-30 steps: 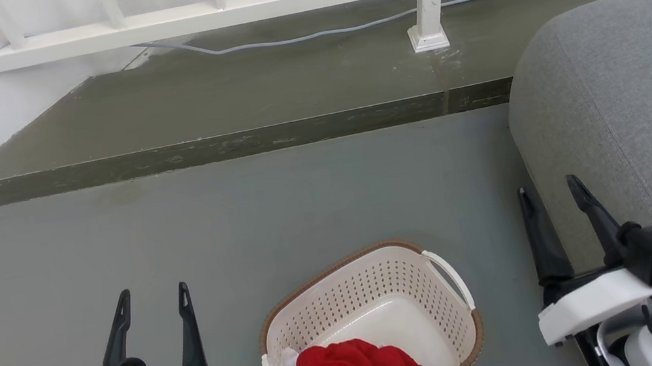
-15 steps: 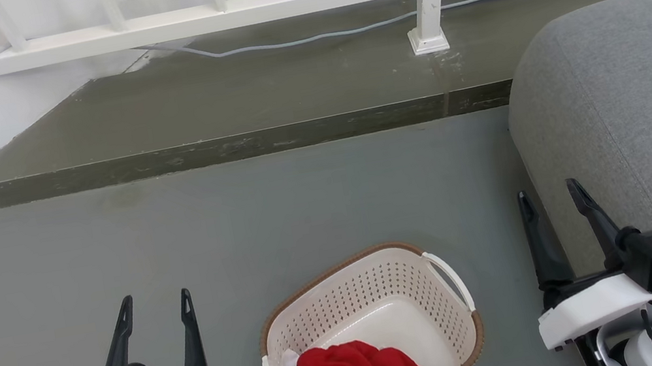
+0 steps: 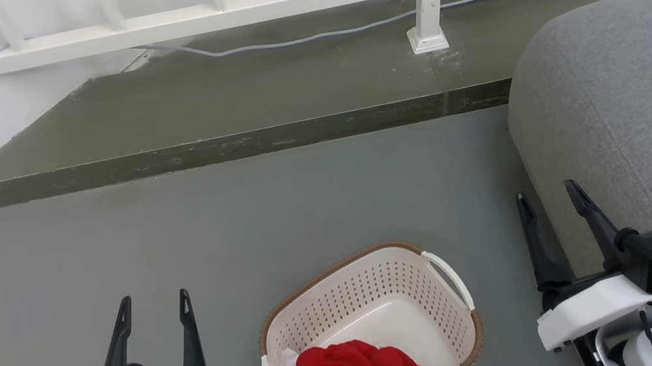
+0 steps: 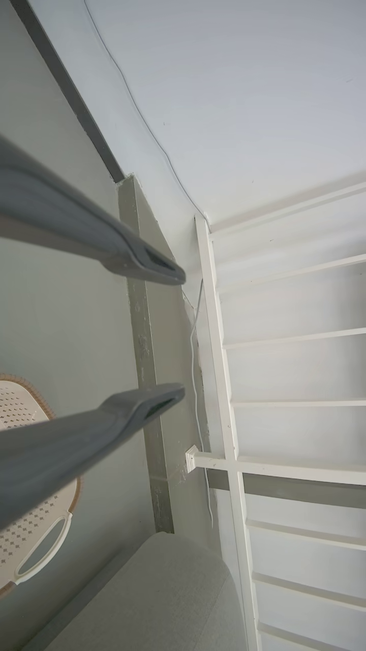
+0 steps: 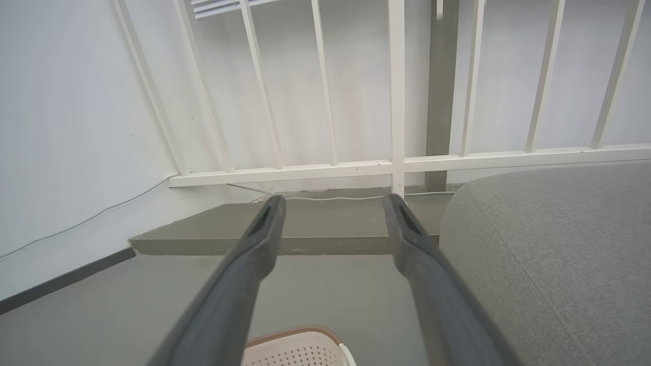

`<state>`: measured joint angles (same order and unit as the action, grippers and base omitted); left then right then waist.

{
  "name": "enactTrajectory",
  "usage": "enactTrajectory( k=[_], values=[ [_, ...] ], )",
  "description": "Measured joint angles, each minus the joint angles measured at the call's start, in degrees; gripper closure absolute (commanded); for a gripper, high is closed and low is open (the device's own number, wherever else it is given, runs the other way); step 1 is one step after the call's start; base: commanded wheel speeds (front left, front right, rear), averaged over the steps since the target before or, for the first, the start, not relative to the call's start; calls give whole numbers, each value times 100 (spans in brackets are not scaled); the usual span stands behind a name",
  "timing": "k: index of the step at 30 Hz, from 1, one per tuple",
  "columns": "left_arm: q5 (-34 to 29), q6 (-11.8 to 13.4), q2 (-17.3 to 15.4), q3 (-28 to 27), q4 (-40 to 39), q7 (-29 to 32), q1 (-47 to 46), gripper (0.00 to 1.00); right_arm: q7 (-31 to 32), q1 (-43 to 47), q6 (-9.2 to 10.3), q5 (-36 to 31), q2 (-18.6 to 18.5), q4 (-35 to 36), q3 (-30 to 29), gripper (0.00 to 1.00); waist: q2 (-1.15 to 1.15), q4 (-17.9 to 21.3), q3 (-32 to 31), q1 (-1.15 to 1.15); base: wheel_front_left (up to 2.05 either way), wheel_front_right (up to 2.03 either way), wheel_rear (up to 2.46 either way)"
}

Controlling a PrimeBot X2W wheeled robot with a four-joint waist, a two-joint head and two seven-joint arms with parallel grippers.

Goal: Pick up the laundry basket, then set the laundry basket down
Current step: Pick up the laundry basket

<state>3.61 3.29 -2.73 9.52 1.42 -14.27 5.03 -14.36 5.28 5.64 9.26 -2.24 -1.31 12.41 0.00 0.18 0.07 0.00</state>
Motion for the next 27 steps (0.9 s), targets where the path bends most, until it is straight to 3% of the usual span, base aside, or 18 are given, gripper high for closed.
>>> enactTrajectory(
  k=[15,27],
  values=[
    [311,-82,1,-105,45,0,-9,0,-5,-23,2,8,-1,214,-20,0,0,59,557,0,0,0,0],
    [539,-225,8,-167,825,-16,-566,0,-7,-649,2,2,-5,411,-179,0,0,142,1430,0,0,0,0]
  ],
)
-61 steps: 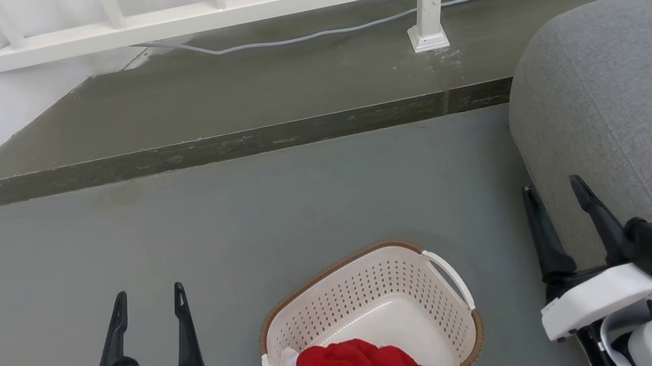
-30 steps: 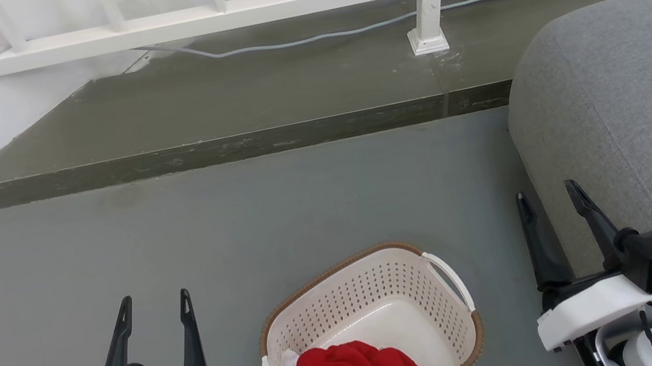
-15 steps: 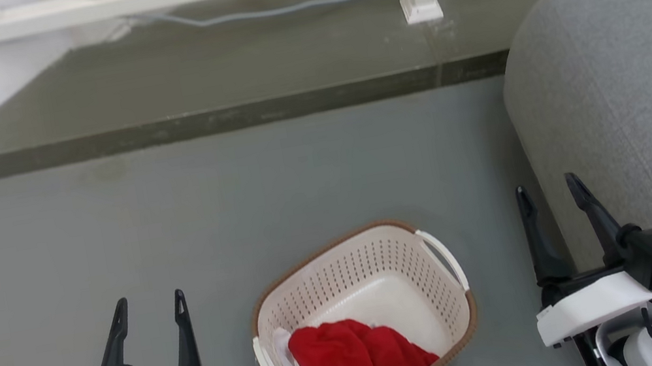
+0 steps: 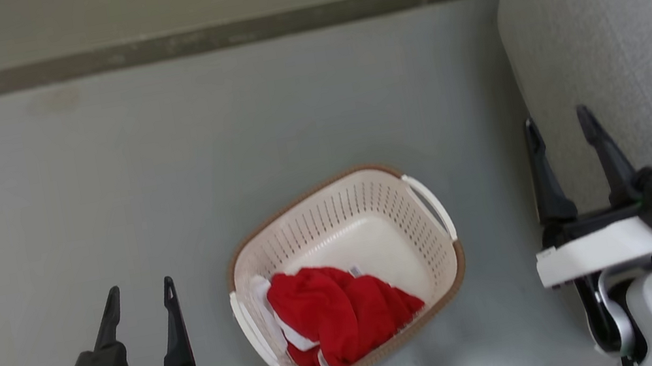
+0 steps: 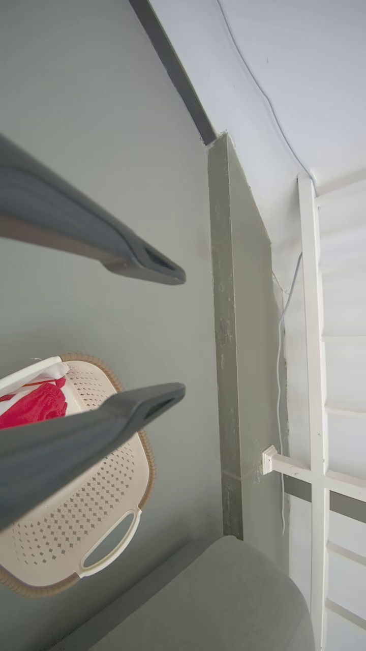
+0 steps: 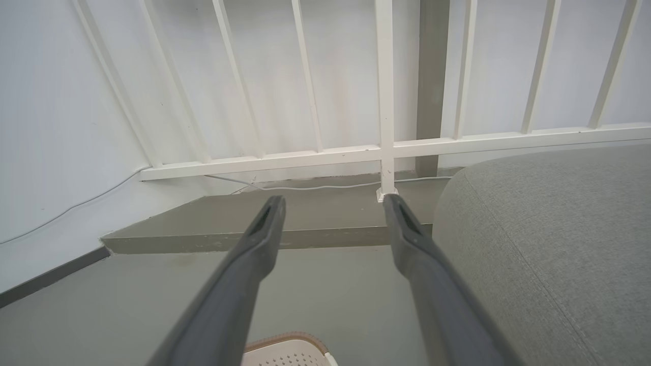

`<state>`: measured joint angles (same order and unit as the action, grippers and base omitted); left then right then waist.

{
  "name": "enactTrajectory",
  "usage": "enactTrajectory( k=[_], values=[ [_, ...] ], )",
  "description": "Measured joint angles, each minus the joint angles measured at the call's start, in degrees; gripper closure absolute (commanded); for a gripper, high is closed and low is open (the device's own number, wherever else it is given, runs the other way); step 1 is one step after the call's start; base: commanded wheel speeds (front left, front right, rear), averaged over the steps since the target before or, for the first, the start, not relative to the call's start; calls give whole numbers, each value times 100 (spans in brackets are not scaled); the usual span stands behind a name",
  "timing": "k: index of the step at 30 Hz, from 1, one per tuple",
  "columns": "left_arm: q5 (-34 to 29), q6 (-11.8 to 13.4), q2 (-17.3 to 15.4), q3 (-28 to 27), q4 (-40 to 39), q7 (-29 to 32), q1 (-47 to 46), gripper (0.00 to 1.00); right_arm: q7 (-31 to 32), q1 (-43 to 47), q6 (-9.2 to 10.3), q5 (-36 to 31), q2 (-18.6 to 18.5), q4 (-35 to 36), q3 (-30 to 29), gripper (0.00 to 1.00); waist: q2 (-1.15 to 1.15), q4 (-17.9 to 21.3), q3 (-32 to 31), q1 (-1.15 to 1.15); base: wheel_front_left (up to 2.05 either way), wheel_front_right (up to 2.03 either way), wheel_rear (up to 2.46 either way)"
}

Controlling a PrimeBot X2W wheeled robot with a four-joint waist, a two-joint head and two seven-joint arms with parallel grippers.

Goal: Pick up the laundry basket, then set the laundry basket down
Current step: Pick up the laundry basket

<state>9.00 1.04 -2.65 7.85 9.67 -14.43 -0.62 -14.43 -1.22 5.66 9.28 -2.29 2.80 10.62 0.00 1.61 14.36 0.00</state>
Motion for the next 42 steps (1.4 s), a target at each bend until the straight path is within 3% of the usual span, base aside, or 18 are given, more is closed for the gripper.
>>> enactTrajectory(
  k=[25,42],
  values=[
    [686,-38,42,-145,1747,180,-1802,0,-1,-1727,-8,-27,-36,397,-172,0,0,240,2025,1,0,0,0],
    [681,-163,79,122,2660,285,-2777,0,-16,-2626,1,35,-59,517,-235,0,0,388,3334,1,0,0,0]
  ],
)
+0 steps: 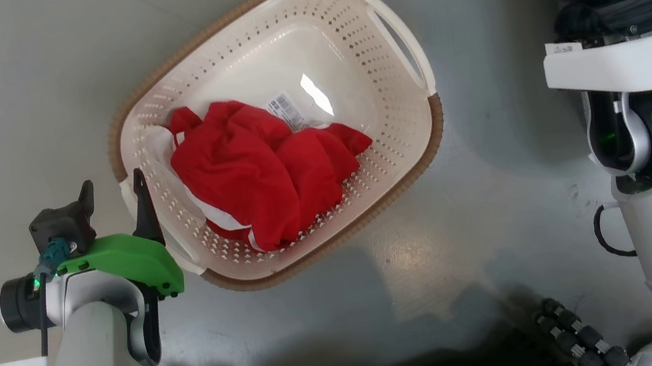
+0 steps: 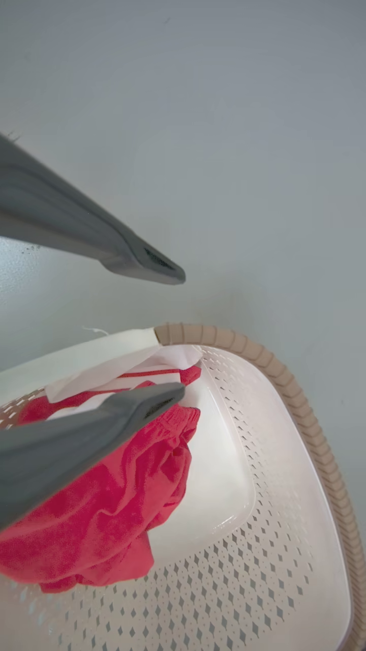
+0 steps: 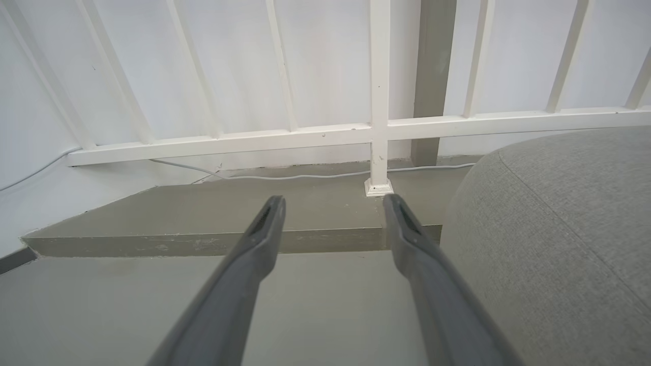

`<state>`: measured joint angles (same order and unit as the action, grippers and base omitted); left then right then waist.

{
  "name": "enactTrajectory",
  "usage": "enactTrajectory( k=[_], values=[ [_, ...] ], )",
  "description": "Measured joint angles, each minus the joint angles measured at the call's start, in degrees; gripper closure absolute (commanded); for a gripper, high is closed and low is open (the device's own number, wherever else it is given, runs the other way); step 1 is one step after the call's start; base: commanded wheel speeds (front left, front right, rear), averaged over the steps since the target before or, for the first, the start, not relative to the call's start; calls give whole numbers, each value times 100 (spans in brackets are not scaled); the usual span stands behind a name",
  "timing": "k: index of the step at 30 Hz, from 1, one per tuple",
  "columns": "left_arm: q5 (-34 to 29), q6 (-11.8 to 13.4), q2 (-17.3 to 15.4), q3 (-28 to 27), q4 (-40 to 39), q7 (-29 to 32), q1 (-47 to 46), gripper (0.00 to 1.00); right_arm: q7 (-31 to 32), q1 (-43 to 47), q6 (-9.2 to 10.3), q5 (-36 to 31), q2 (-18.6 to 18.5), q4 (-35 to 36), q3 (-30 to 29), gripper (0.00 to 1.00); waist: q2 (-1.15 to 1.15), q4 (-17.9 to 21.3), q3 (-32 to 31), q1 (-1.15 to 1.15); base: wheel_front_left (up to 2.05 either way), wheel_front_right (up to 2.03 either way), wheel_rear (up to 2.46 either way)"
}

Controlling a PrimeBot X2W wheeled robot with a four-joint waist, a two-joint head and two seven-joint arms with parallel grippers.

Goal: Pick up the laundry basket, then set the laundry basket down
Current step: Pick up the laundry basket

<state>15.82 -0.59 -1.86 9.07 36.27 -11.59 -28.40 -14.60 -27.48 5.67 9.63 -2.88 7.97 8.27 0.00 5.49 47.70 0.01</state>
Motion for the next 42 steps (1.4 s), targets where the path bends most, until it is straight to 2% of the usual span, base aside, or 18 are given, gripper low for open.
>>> enactTrajectory(
  k=[13,14,18,19,23,42],
  values=[
    [-3,-43,19,29,746,2,-232,1,0,-155,48,109,-12,-121,93,0,0,60,303,-1,0,0,0],
    [-3,-44,24,35,781,13,-252,6,0,-155,48,121,-14,-129,105,0,0,63,310,0,0,0,0],
    [-3,-44,53,51,921,13,-346,52,0,-169,51,154,-20,-156,138,0,0,78,335,-1,0,0,0],
    [-4,-44,57,51,949,12,-361,58,0,-172,51,154,-21,-157,146,0,0,83,341,0,0,0,0],
    [-4,-42,49,27,1059,11,-453,100,0,-209,56,190,-23,-157,181,0,0,105,361,-1,0,0,0],
    [-45,11,26,15,1371,-107,-997,100,0,-286,98,272,-31,-186,181,0,0,232,366,-1,0,0,0]
  ],
)
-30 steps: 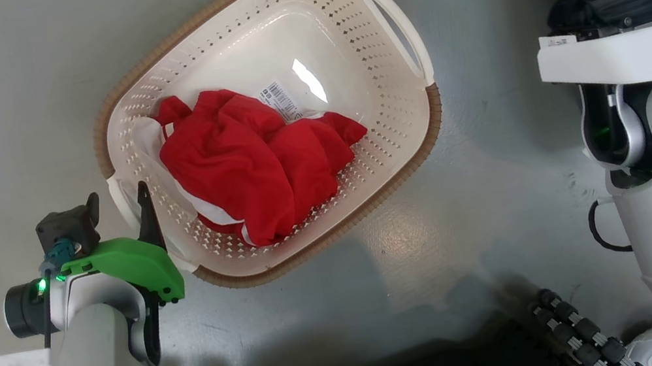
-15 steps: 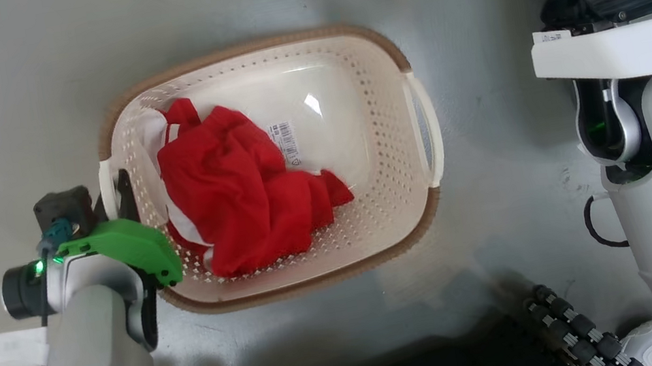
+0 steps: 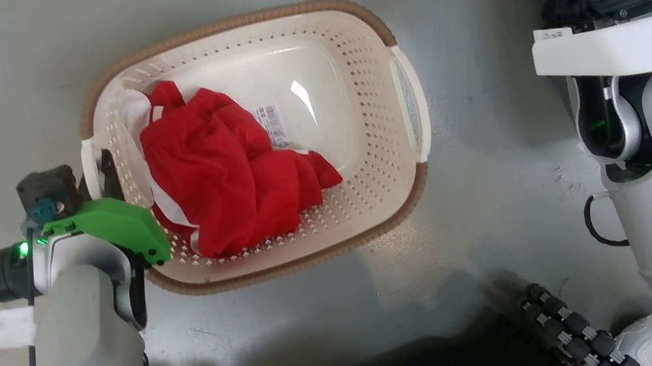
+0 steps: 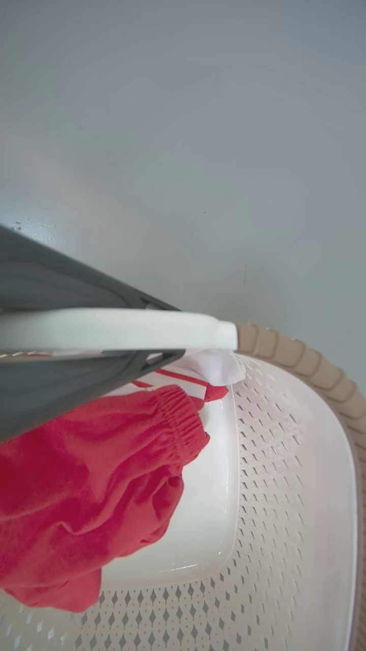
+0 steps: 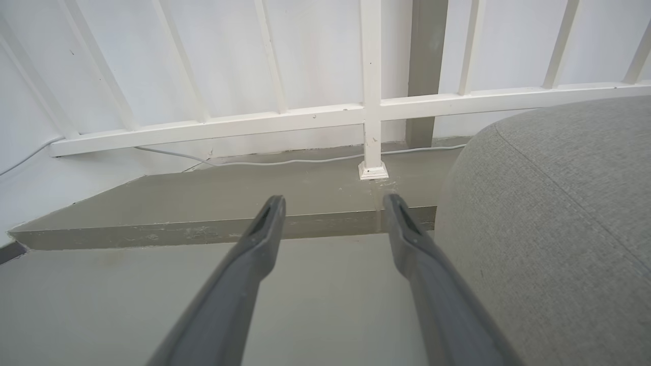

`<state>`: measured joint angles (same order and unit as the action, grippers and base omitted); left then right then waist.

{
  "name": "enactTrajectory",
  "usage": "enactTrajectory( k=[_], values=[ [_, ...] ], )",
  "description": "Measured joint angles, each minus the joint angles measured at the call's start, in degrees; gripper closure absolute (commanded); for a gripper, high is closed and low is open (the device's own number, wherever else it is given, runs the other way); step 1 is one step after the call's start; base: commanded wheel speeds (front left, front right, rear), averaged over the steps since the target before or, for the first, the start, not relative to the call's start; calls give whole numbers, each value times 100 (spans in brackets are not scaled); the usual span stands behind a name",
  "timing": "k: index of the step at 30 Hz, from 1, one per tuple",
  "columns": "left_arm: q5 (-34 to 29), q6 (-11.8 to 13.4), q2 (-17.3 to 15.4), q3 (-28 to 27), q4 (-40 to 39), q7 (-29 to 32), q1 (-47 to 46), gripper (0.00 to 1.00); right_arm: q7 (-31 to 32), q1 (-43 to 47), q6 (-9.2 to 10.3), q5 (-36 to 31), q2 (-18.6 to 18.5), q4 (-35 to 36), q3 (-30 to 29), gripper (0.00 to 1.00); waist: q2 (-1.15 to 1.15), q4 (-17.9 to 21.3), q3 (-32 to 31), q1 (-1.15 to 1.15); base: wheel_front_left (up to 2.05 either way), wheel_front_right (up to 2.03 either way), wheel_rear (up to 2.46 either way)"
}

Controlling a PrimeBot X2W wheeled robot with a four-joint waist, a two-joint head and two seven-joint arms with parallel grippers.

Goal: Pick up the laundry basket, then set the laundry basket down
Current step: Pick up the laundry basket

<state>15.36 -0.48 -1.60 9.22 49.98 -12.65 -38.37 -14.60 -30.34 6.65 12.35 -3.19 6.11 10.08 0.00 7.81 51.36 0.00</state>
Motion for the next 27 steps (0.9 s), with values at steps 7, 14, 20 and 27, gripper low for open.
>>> enactTrajectory(
  k=[7,14,20,27],
  values=[
    [0,51,-38,-25,111,-1,-277,100,0,-1,1,0,0,-1,-9,0,0,44,-23,0,0,0,0],
    [-3,55,-41,-19,188,-11,-398,100,0,-1,2,0,0,-1,-8,0,0,74,-44,0,0,0,0],
    [-4,55,-49,-15,331,-60,-435,100,0,-1,3,0,0,-5,-7,0,0,88,-53,0,0,0,0],
    [-1,55,-47,-16,453,-101,-467,78,0,-1,9,0,0,-10,-7,0,0,91,-58,0,0,0,0]
  ],
)
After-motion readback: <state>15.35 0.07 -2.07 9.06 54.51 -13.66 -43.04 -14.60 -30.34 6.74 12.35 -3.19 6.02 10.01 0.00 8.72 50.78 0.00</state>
